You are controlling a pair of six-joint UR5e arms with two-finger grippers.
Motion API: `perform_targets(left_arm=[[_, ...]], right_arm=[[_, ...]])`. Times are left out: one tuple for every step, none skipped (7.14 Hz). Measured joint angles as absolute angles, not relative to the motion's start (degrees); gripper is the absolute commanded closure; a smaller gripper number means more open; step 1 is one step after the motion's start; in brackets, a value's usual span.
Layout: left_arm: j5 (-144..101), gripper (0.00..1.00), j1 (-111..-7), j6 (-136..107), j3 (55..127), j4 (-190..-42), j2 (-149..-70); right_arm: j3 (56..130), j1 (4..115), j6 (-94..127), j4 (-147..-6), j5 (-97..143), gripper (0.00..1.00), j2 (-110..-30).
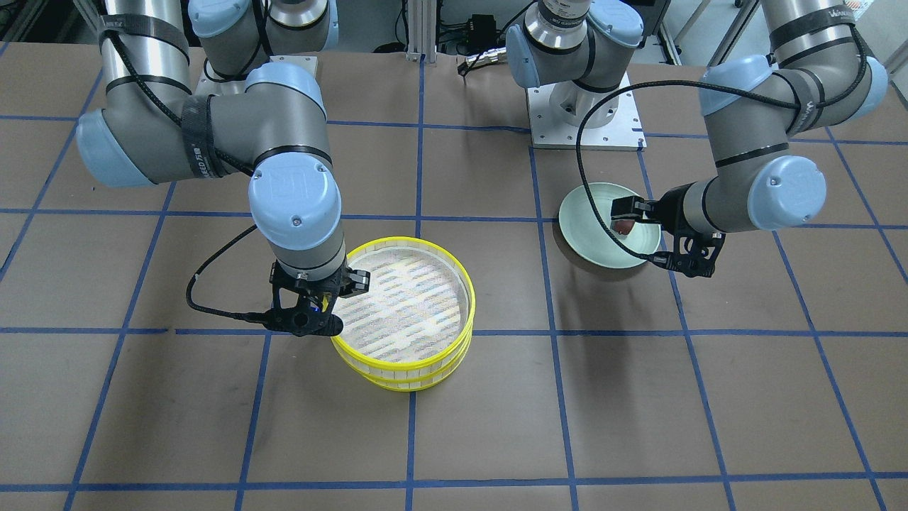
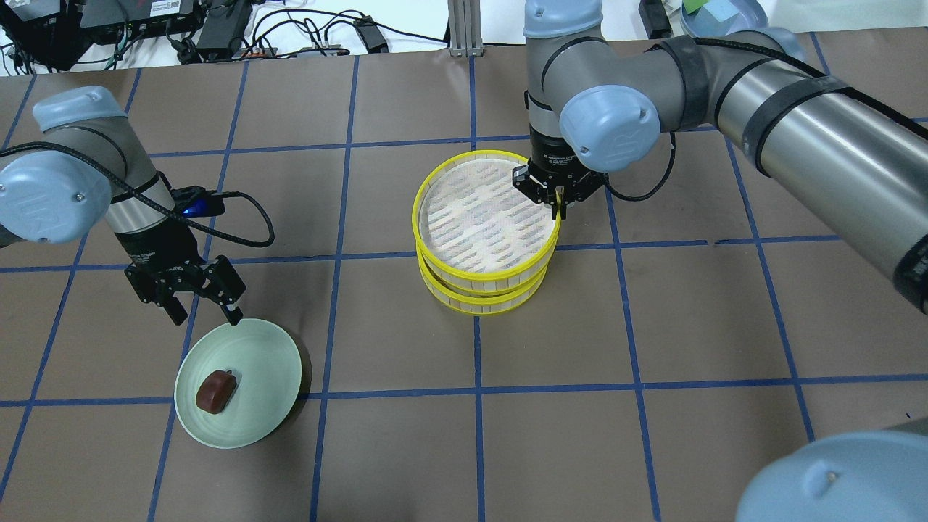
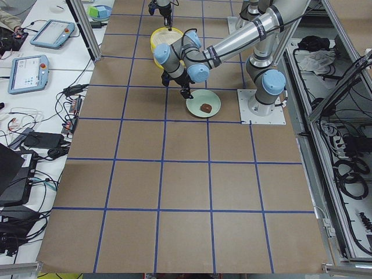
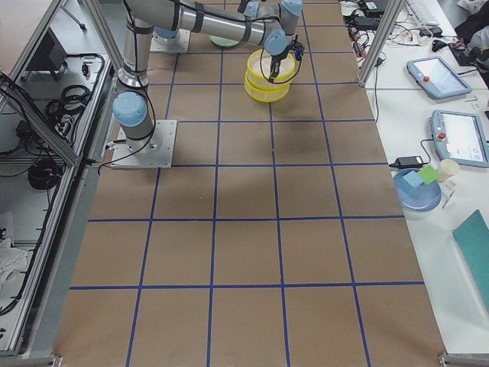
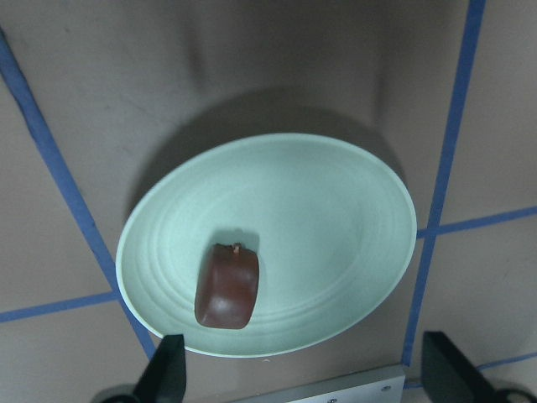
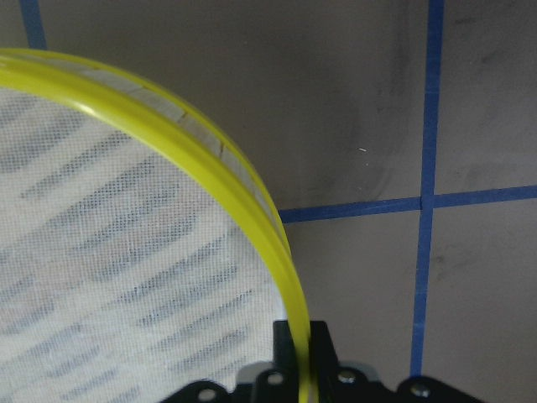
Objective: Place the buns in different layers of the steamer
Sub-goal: 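Lower the top tier with right gripper while left gripper moves to the plate, then lower left gripper onto the brown bun and grasp it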
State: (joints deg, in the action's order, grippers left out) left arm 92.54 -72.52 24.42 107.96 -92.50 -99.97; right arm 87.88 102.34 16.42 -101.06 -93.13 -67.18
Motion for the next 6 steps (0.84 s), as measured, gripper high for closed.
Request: perform_targets(left_arm=[[93.8, 0.00, -72.5, 24.4, 108.9, -93.4, -100.6], [96.8, 0.00, -72.5, 24.3, 109.5, -93.6, -101.4], [99.4, 0.00, -72.5, 24.2, 109.8, -93.3, -102.4], [100.5, 0.00, -72.4, 24.0, 110.2, -92.8, -103.5], [100.8, 0.00, -72.4, 23.3, 110.8, -91.9, -104.8], [100.9, 0.00, -72.4, 22.3, 111.4, -91.0, -106.0]], right_arm=[[88.1, 102.4, 16.4, -101.1, -93.1, 1.00, -67.0], [88.2, 102.4, 16.5, -101.2, -93.2, 1.00, -66.9], [88.4, 102.4, 16.7, -101.3, -93.1, 1.00, -66.9], [88.4, 102.4, 17.0, -101.4, -93.1, 1.00, -66.9], [88.5, 102.5, 17.0, -101.4, -93.0, 1.00, -66.9], [88.6, 102.7, 17.0, -101.4, -92.9, 1.00, -66.8]])
